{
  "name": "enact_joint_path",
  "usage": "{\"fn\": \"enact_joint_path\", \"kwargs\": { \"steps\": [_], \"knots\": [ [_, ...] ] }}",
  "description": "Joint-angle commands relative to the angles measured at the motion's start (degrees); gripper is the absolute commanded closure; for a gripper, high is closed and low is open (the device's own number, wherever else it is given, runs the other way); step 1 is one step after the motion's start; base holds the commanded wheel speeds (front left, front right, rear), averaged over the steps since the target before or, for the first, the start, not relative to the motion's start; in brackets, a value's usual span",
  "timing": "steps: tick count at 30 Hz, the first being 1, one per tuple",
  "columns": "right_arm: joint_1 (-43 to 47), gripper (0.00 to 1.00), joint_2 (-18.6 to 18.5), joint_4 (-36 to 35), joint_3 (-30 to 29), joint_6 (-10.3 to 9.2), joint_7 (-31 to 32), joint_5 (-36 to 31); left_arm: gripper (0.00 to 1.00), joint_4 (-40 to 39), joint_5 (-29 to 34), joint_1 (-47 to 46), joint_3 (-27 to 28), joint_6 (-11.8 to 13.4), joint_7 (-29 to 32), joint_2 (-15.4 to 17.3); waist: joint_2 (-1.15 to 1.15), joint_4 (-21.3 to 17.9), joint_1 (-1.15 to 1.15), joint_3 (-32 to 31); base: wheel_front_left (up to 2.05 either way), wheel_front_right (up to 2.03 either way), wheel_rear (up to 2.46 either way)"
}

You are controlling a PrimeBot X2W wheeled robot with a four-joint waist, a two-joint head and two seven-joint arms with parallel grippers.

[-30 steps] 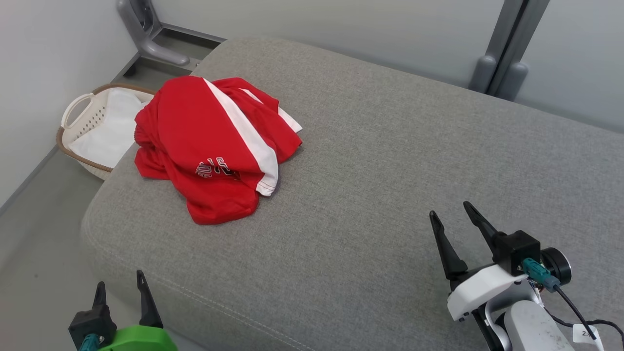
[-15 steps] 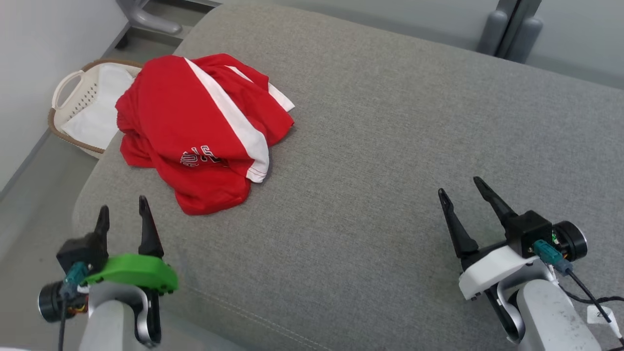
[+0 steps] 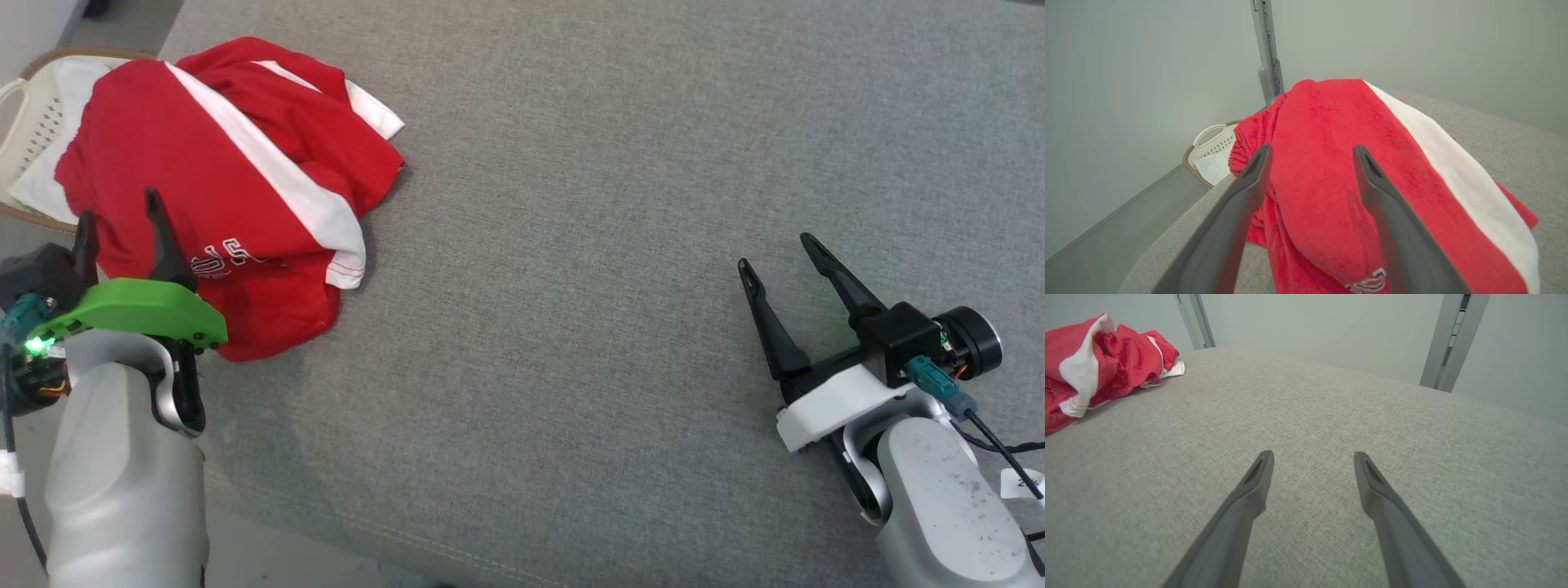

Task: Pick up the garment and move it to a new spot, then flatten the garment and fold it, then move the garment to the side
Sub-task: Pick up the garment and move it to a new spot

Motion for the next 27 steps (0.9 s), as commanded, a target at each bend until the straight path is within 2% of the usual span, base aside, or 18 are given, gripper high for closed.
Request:
{"fn": "enact_joint_path", "kwargs": {
  "steps": [1, 6, 13, 14, 15, 21, 27],
  "knots": [
    [-0.97, 0.00, -0.44, -0.31, -0.03, -0.06, -0.26, -0.34, 0.00, 2.42, -0.11, -2.15, 0.54, -0.07, 0.03, 1.10, 0.00, -3.35, 0.00, 3.86, 0.00, 0.00, 0.00],
    [-1.66, 0.00, -0.99, -0.24, 0.21, -0.06, -0.15, -0.07, 0.00, 9.77, -0.91, -6.23, 1.71, -0.22, 0.03, 2.20, 0.00, -4.51, 0.00, 5.75, 0.00, 0.00, 0.00],
    [-1.76, 0.00, -0.55, 0.01, -0.02, -0.07, -0.12, -0.25, 0.00, 16.93, -1.76, -8.19, 2.98, 0.72, 0.04, 1.90, 0.00, -5.49, 0.00, 6.28, 0.00, 0.00, 0.00],
    [-1.81, 0.00, -0.42, -0.01, -0.09, -0.07, -0.12, -0.24, 0.62, 17.69, -1.62, -8.22, 2.84, 0.62, 0.04, 1.88, 0.00, -5.59, 0.00, 6.18, 0.00, 0.00, 0.00],
    [-1.86, 0.00, -0.30, 0.03, -0.16, -0.07, -0.12, -0.23, 1.00, 18.23, -1.41, -8.40, 2.68, 0.55, 0.04, 2.01, 0.00, -5.69, 0.00, 6.01, 0.00, 0.00, 0.00],
    [-1.35, 0.00, 0.76, 0.35, -0.40, -0.07, -0.12, 0.13, 1.00, 17.16, -0.51, -8.23, 2.86, 1.06, 0.03, 2.59, 0.00, -5.92, 0.00, 3.68, 0.00, 0.00, 0.00],
    [-0.33, 0.00, 2.40, 0.44, -0.86, -0.07, -0.15, 0.63, 1.00, 6.80, 1.46, -6.15, 4.07, 1.88, 0.00, 3.30, 0.00, -6.39, 0.00, -0.31, 0.00, 0.00, 0.00]
  ]
}}
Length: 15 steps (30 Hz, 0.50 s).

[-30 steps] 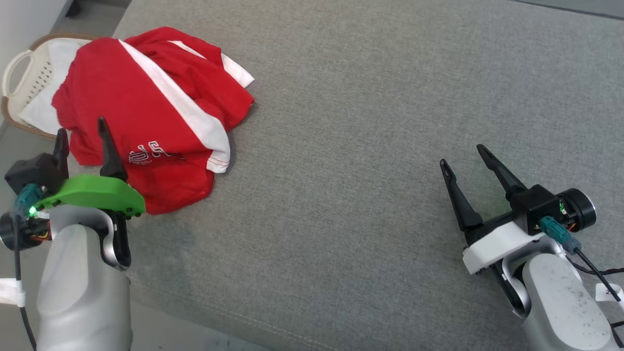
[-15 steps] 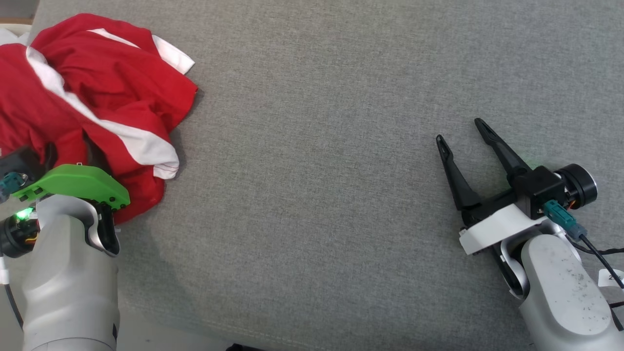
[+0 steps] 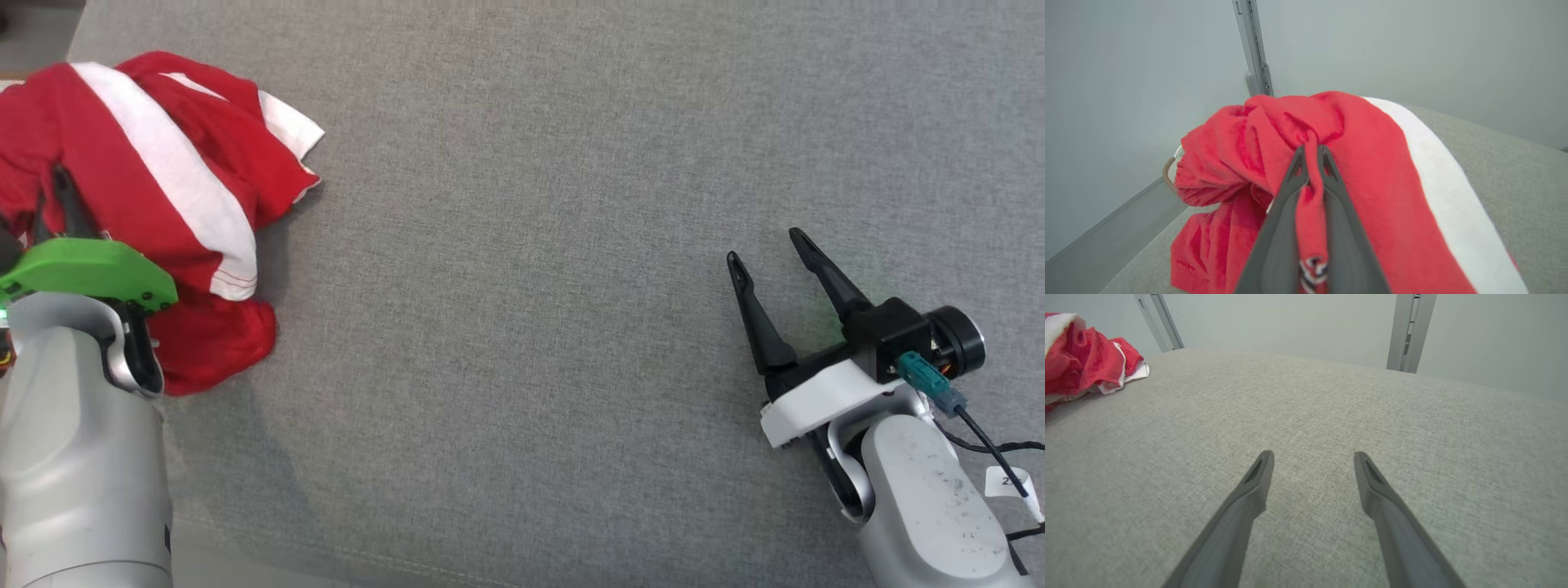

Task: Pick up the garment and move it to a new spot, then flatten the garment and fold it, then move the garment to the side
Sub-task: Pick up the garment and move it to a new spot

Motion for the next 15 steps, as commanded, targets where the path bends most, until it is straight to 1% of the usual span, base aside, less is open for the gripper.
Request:
{"fn": "enact_joint_path", "kwargs": {
  "steps": [1, 9, 10, 15],
  "knots": [
    [0.84, 0.00, 0.21, 0.16, -0.30, -0.08, -0.02, 0.42, 1.00, -2.82, 0.85, 1.33, 0.23, 0.00, -0.05, 0.48, 0.00, -0.49, 0.00, -2.81, 0.00, 0.00, 0.00],
    [3.44, 0.00, 2.16, 0.38, -1.11, -0.08, -0.02, 1.21, 1.00, -17.79, 3.57, 2.59, -1.36, -2.64, -0.05, -1.26, 0.00, -2.74, 0.00, -8.36, 0.00, 0.00, 0.00],
    [4.07, 0.00, 2.51, 0.27, -1.28, -0.08, -0.02, 1.30, 1.00, -20.84, 3.52, 2.46, -2.36, -3.20, -0.04, -1.91, 0.00, -3.71, 0.00, -9.44, 0.00, 0.00, 0.00],
    [5.17, 0.00, 3.31, 0.23, -1.79, -0.08, -0.03, 1.52, 1.00, -26.38, 2.12, 2.35, -6.88, -3.92, -0.04, -3.69, 0.00, -6.60, 0.00, -11.38, 0.00, 0.00, 0.00]
  ]
}}
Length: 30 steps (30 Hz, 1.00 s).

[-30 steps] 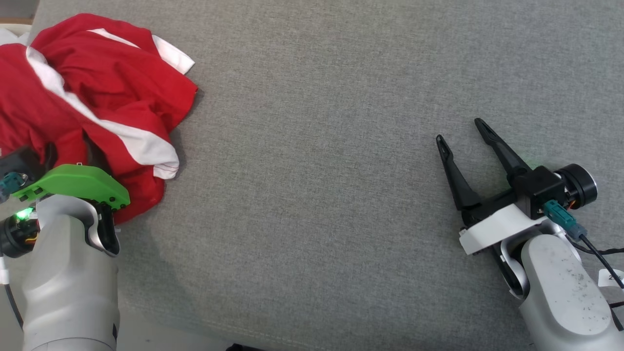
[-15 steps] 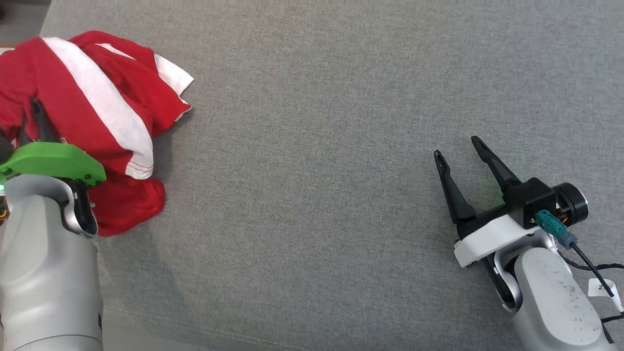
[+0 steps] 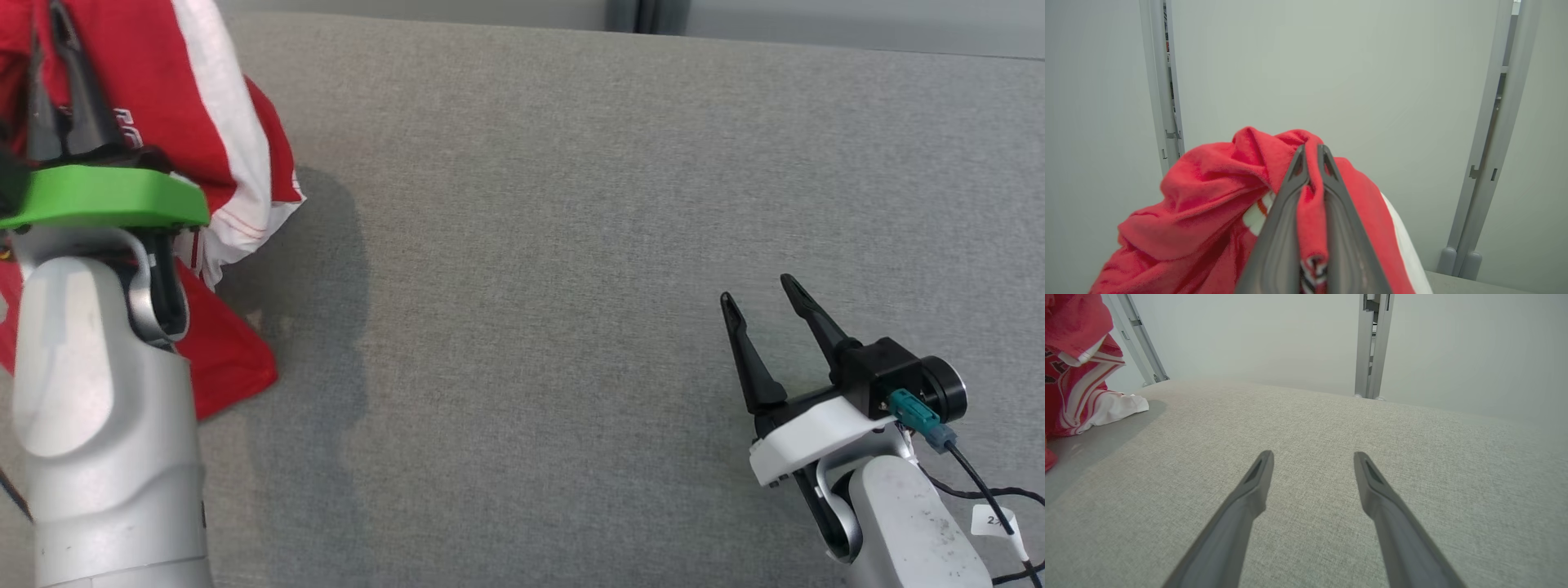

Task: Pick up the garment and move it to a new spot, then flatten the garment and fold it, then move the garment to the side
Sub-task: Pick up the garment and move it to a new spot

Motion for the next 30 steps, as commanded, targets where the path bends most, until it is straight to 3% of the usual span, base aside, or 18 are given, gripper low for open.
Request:
{"fn": "enact_joint_path", "kwargs": {
  "steps": [1, 8, 14, 20, 29, 30],
  "knots": [
    [0.87, 0.00, 0.10, 0.04, -0.18, -0.08, -0.04, 0.32, 1.00, -1.34, -0.44, 0.57, -1.92, -0.38, -0.05, -0.53, 0.00, -3.46, 0.00, -2.55, 0.00, 0.00, 0.00],
    [1.30, 0.00, 0.56, -0.44, 0.39, -0.08, -0.04, 0.60, 1.00, -3.31, -4.94, 2.20, -12.45, -0.43, -0.06, -1.72, 0.00, -10.20, 0.00, -3.60, 0.00, 0.00, 0.00],
    [1.13, 0.00, 0.66, -0.15, 1.05, -0.08, -0.04, 1.00, 1.00, -2.50, -12.39, 3.35, -22.64, -0.23, -0.05, -1.82, 0.00, -16.66, 0.00, -3.40, 0.00, 0.00, 0.00],
    [1.29, 0.00, 0.71, -0.20, 1.55, -0.08, -0.03, 1.87, 1.00, -3.29, -18.46, 4.90, -32.61, 2.93, -0.05, -1.77, 0.00, -22.24, 0.00, -3.02, 0.00, 0.00, 0.00],
    [2.03, 0.00, 0.72, -0.28, 0.80, -0.08, -0.04, 2.02, 1.00, -4.09, -22.13, 8.95, -41.67, 5.55, -0.05, -1.71, 0.00, -24.37, 0.00, -2.94, 0.00, 0.00, 0.00],
    [2.12, 0.00, 0.73, -0.32, 0.76, -0.08, -0.04, 2.02, 0.32, -3.68, -21.97, 9.50, -42.00, 6.19, -0.05, -1.71, 0.00, -24.31, 0.00, -2.97, 0.00, 0.00, 0.00]
  ]
}}
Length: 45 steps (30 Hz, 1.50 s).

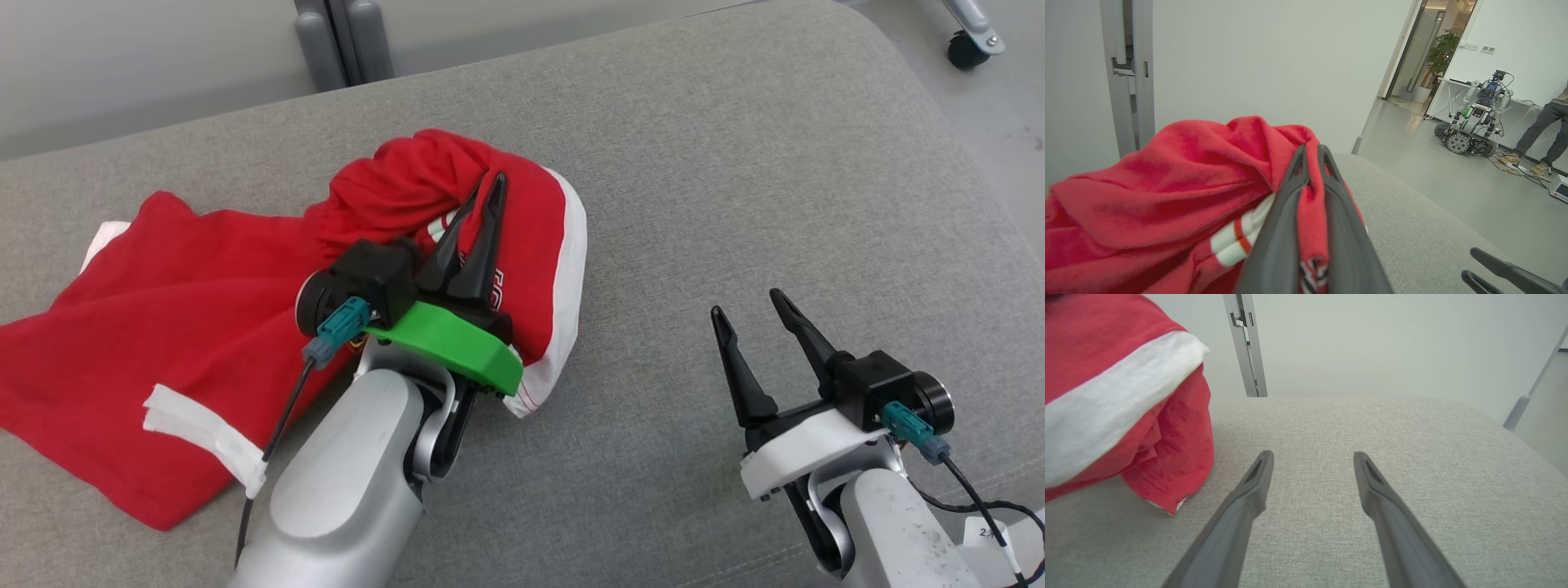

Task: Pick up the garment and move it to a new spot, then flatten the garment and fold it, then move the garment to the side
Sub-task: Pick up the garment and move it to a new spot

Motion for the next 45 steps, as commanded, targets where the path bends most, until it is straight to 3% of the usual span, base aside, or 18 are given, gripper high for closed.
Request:
{"fn": "enact_joint_path", "kwargs": {
  "steps": [1, 7, 12, 20, 26, 34, 40, 45],
  "knots": [
    [0.77, 0.00, -0.09, -0.13, -0.04, -0.08, -0.04, 0.34, 0.00, 0.24, -0.24, 1.38, 0.49, 1.03, -0.06, 0.40, -0.01, -0.11, 0.00, -0.06, 0.00, 0.00, 0.00],
    [0.65, 0.00, -0.10, -0.35, -0.51, -0.08, -0.04, 0.41, 0.00, 0.96, 2.47, 5.10, 2.46, 3.63, -0.03, 0.39, -0.01, 1.58, 0.00, -0.57, 0.00, 0.00, 0.00],
    [1.25, 0.00, -0.11, -0.41, -0.87, -0.08, -0.04, 0.25, 0.00, 0.74, 5.99, 10.07, 9.42, 5.40, -0.01, 0.32, -0.01, 3.43, 0.00, -1.92, 0.00, 0.00, 0.00],
    [3.12, 0.00, -0.13, -0.63, -2.15, -0.08, -0.04, -0.31, 0.00, -1.45, 14.74, 19.73, 20.54, 3.79, -0.01, 0.31, -0.01, 6.38, 0.00, -4.84, 0.00, 0.00, 0.00],
    [4.90, 0.00, -0.12, -0.49, -2.51, -0.08, -0.04, -0.10, 0.00, -2.61, 19.47, 26.12, 24.94, 2.83, -0.01, 0.31, -0.01, 7.82, 0.00, -6.66, 0.00, 0.00, 0.00],
    [6.83, 0.00, -0.13, -0.11, -3.01, -0.08, -0.04, 0.42, 0.00, -2.95, 18.39, 32.78, 26.64, 4.35, -0.02, 0.29, -0.01, 9.46, 0.00, -7.66, 0.00, 0.00, 0.00],
    [6.74, 0.00, -0.14, -0.18, -2.86, -0.08, -0.04, 0.63, 0.00, -2.32, 18.39, 32.18, 25.81, 4.53, -0.01, 0.31, -0.01, 9.93, 0.00, -7.00, 0.00, 0.00, 0.00],
    [5.05, 0.00, -0.14, -0.71, -2.52, -0.08, -0.04, 0.36, 0.00, -0.72, 19.88, 28.54, 24.47, 2.89, -0.01, 0.30, -0.01, 9.64, 0.00, -4.78, 0.00, 0.00, 0.00]
  ]
}}
